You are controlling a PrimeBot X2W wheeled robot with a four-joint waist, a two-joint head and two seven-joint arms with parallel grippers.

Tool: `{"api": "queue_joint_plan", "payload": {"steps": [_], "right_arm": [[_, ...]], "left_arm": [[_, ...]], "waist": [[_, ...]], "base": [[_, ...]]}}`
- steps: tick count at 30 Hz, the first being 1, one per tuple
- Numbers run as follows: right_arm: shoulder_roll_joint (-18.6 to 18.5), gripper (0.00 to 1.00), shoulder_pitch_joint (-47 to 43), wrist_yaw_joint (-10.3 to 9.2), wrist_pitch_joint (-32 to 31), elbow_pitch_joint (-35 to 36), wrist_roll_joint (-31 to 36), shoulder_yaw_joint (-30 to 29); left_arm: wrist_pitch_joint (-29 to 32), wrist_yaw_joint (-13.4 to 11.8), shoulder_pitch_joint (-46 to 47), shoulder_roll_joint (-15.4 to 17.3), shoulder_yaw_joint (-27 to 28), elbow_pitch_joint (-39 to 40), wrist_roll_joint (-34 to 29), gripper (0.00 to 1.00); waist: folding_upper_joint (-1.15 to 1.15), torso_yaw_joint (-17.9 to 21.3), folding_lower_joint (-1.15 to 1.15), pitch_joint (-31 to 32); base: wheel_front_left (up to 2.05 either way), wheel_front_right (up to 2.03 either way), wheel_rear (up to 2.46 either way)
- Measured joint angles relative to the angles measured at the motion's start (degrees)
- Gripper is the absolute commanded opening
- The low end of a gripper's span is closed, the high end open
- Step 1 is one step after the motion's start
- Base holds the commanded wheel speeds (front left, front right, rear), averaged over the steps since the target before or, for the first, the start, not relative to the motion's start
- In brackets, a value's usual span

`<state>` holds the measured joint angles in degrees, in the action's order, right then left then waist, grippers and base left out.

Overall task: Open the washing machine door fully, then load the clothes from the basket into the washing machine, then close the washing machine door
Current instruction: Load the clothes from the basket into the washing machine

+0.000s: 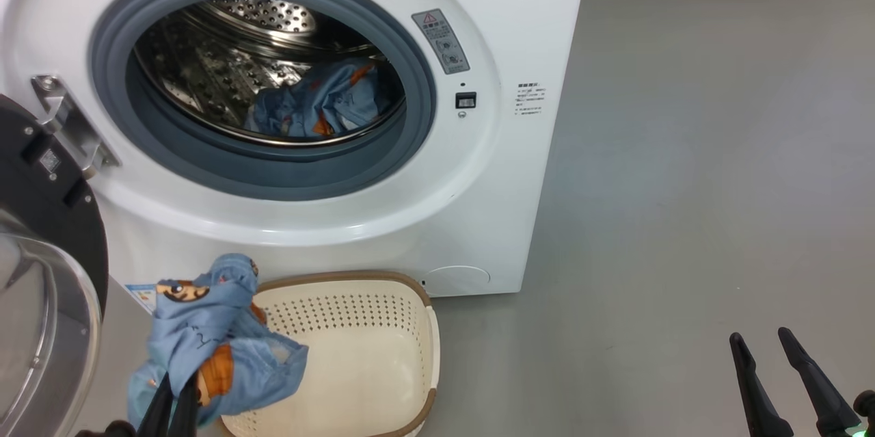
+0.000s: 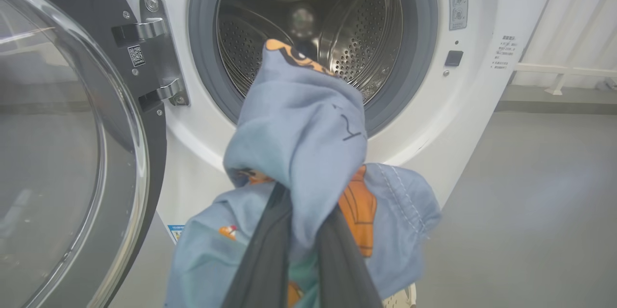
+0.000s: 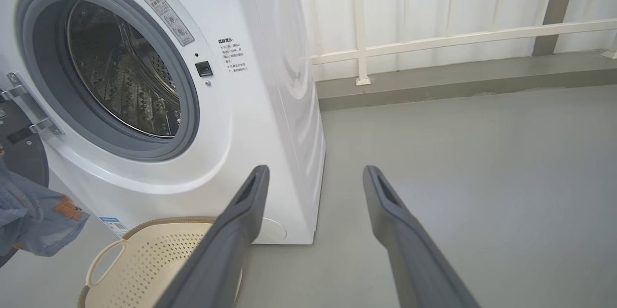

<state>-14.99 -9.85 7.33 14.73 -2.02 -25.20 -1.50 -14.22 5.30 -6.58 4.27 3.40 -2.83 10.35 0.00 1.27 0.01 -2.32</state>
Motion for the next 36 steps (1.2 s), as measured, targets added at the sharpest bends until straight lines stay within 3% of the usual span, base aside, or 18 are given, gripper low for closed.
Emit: {"api": "queue_joint_plan", "payload": {"steps": [18, 29, 36], "right_arm": [[0.6, 1.00, -0.7, 0.00, 0.0, 0.8, 0.4, -0.7], [1.7, 1.00, 3.3, 0.00, 0.0, 1.4, 0.4, 1.0], [2.3, 1.00, 6.5, 0.00, 0.0, 1.5, 0.3, 1.8]], "left_arm": [[0.0, 0.1, -1.8, -1.5, 1.2, 3.4, 0.6, 0.00], [-0.2, 1.1, 11.0, -1.8, 0.7, 2.8, 0.5, 0.00], [-0.4, 1.5, 24.4, -1.0, 0.8, -0.7, 0.4, 0.00]], "waist": [[0.00, 0.5, 0.00, -1.8], [0.00, 1.4, -0.01, -6.8], [0.00, 2.8, -0.01, -11.1]], "base": [[0.00, 0.00, 0.00], [0.00, 0.00, 0.00], [0.00, 0.00, 0.00]]}}
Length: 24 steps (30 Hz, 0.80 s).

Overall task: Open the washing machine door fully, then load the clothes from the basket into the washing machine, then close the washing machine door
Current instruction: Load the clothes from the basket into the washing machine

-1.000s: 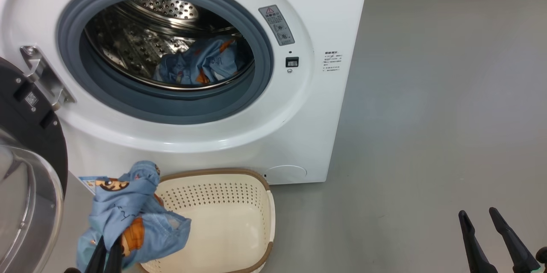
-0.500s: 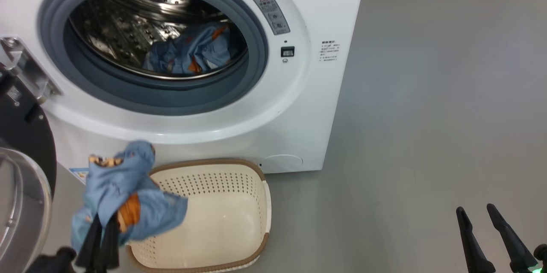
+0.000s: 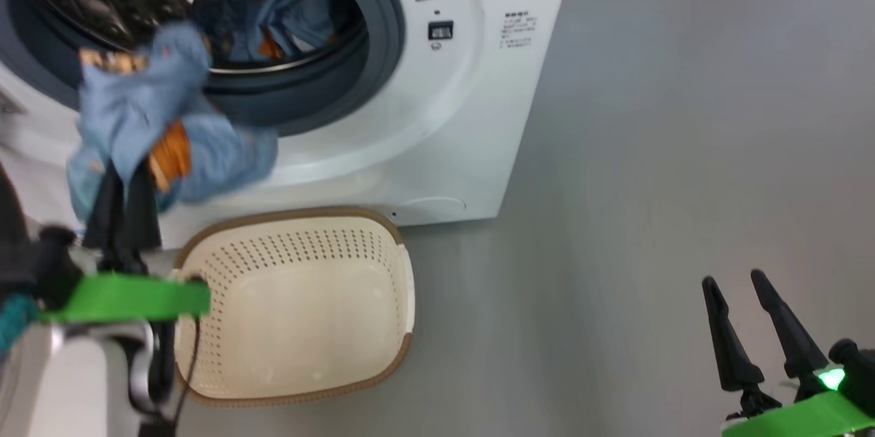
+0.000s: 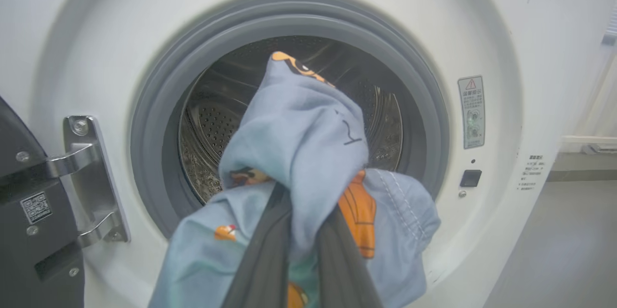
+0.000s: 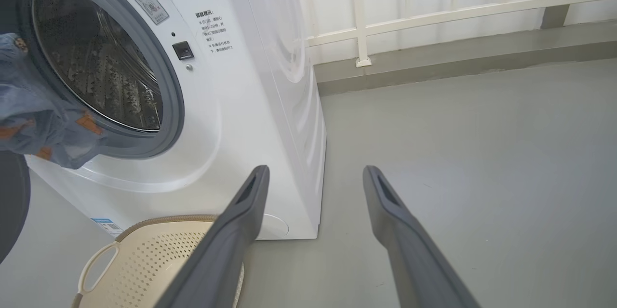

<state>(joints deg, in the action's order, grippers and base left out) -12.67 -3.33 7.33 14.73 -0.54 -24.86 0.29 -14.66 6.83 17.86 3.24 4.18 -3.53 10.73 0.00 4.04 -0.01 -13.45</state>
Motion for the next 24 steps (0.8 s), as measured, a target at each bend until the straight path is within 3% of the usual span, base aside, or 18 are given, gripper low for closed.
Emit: {"api": "queue_joint_plan", "payload": {"steps": [9, 24], "right_arm": [[0.8, 1.00, 5.6, 0.00, 0.0, 0.1, -0.6, 1.2], [3.6, 1.00, 10.0, 0.00, 0.0, -0.2, -1.1, 3.2]], "left_arm": [[0.0, 0.3, 17.7, 3.4, -0.5, -13.7, -2.9, 0.00], [0.0, 0.5, 37.3, 7.6, 0.8, -37.9, -3.9, 0.00]], "waist": [[0.00, 2.4, 0.00, -6.5], [0.00, 8.7, 0.00, -14.8]], "base": [[0.00, 0.00, 0.00], [0.00, 0.00, 0.00]]}}
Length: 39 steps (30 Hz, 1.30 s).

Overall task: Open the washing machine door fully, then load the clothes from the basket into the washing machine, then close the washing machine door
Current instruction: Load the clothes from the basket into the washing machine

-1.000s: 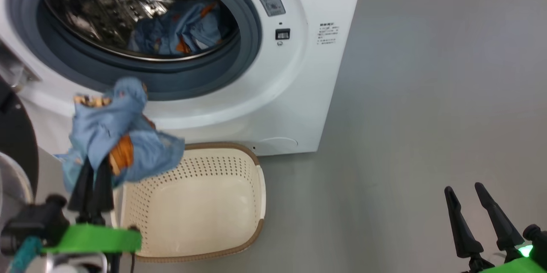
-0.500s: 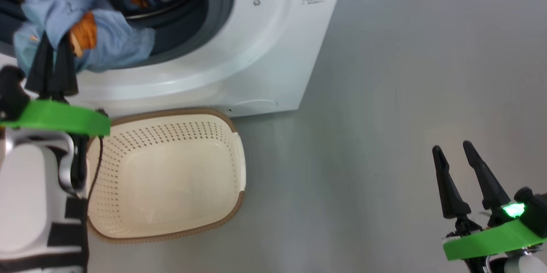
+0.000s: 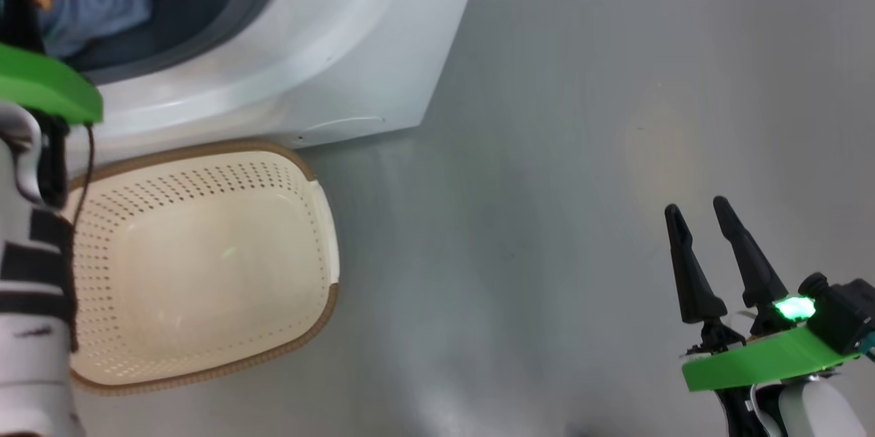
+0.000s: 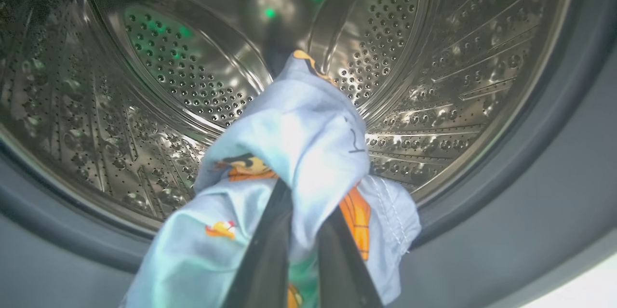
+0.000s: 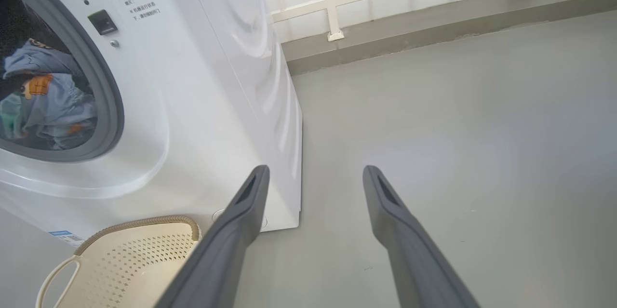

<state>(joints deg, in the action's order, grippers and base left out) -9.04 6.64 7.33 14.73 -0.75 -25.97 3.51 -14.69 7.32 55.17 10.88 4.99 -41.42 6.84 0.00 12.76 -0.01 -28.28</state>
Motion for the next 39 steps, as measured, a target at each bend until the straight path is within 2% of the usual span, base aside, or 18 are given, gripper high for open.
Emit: {"api": "queue_joint_plan", "payload": {"steps": [4, 10, 11, 12, 13, 18, 27, 39], "right_arm": [[0.1, 1.00, 2.3, 0.00, 0.0, 0.1, -0.3, 0.9], [0.5, 1.00, 3.1, 0.00, 0.0, 0.1, -1.1, 1.3], [0.6, 1.00, 3.2, 0.00, 0.0, 0.1, -1.1, 1.3], [0.7, 1.00, 3.2, 0.00, 0.0, 0.0, -1.1, 1.3], [0.8, 1.00, 3.4, 0.00, 0.0, 0.0, -1.1, 1.3], [1.3, 1.00, 4.1, 0.00, 0.0, -0.1, -1.1, 1.3], [0.8, 1.00, 4.1, 0.00, 0.0, -0.2, -1.1, 1.2], [-0.9, 1.00, 3.9, 0.00, 0.0, -0.2, -1.0, 1.1]], "left_arm": [[0.0, 0.0, 5.5, 1.4, -0.2, -2.6, -0.8, 0.00], [0.0, -0.6, 11.0, 2.8, -0.4, 1.6, -3.0, 0.00], [0.0, -1.0, 11.3, 2.8, -0.4, 2.6, -3.4, 0.24], [0.0, -1.1, 11.6, 2.8, -0.3, 2.9, -3.4, 0.79], [0.0, -1.1, 11.6, 2.8, -0.2, 2.6, -3.4, 1.00], [0.0, -2.1, 11.1, 2.7, 0.7, 1.2, -3.5, 1.00], [0.0, -2.1, 7.5, 2.0, 1.8, 1.2, -3.2, 1.00], [0.0, -2.0, -2.0, -2.2, 3.8, 3.6, -2.0, 1.00]], "waist": [[0.00, 1.2, 0.00, -1.8], [0.00, 2.6, 0.00, -3.8], [0.00, 2.8, 0.01, -4.1], [0.00, 3.1, 0.01, -4.4], [0.00, 3.3, 0.01, -4.6], [0.00, 4.0, 0.00, -5.0], [0.00, 2.8, 0.01, -4.2], [0.00, 0.7, 0.01, -1.2]], "base": [[0.00, 0.00, 0.00], [0.00, 0.00, 0.00], [0.00, 0.00, 0.00], [0.00, 0.00, 0.00], [0.00, 0.00, 0.00], [0.00, 0.00, 0.00], [0.00, 0.00, 0.00], [0.00, 0.00, 0.00]]}}
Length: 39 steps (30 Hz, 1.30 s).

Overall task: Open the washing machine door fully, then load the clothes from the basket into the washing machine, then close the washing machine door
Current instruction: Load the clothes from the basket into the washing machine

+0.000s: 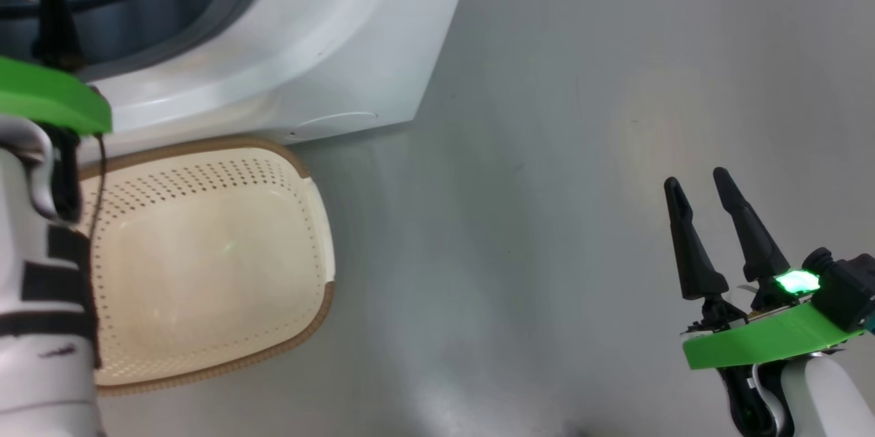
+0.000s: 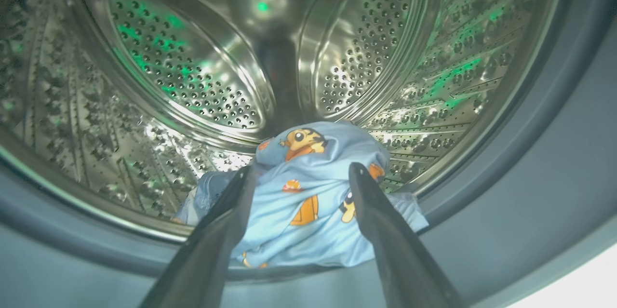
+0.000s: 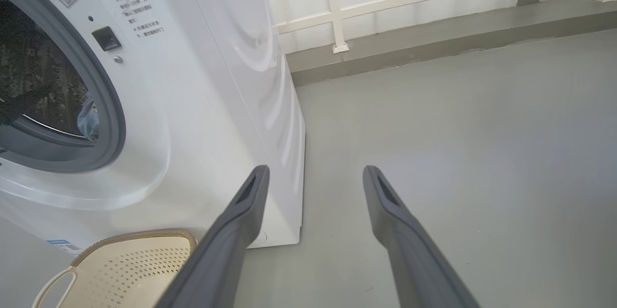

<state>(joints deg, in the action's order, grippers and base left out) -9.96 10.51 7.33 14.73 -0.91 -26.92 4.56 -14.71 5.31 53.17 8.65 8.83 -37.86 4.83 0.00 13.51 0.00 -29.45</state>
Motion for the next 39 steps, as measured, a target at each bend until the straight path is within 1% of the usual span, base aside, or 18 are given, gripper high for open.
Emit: {"api": "queue_joint_plan", "payload": {"steps": [6, 11, 18, 26, 39], "right_arm": [[-1.4, 1.00, -0.4, 0.00, 0.0, 0.0, 0.1, -0.3], [-3.0, 1.00, -2.5, 0.00, 0.0, 0.0, 0.3, -1.5], [-3.8, 1.00, -5.6, 0.00, 0.0, -0.4, 0.5, -1.6], [-4.7, 1.00, -9.5, 0.00, 0.0, -0.7, 1.4, -2.0], [-5.0, 1.00, -15.2, 0.00, 0.0, -1.4, 1.6, -3.3]], "left_arm": [[0.0, 0.6, -6.2, -2.1, 0.2, 3.1, -0.1, 1.00], [0.0, 1.1, -11.3, -4.1, 0.2, 5.1, -0.2, 1.00], [0.0, 1.5, -19.1, -6.0, -0.2, 7.6, -0.1, 1.00], [0.0, 1.8, -28.2, -6.5, -0.8, 10.4, 0.1, 1.00], [0.0, 2.0, -41.2, -6.7, -1.3, 16.2, 0.3, 1.00]], "waist": [[0.00, -1.6, 0.00, 1.9], [0.00, -3.3, 0.00, 3.8], [0.00, -5.4, 0.00, 7.7], [0.00, -7.4, 0.00, 12.9], [0.00, -9.9, 0.00, 21.0]], "base": [[0.00, 0.00, 0.00], [0.00, 0.00, 0.00], [0.00, 0.00, 0.00], [0.00, 0.00, 0.00], [0.00, 0.00, 0.00]]}}
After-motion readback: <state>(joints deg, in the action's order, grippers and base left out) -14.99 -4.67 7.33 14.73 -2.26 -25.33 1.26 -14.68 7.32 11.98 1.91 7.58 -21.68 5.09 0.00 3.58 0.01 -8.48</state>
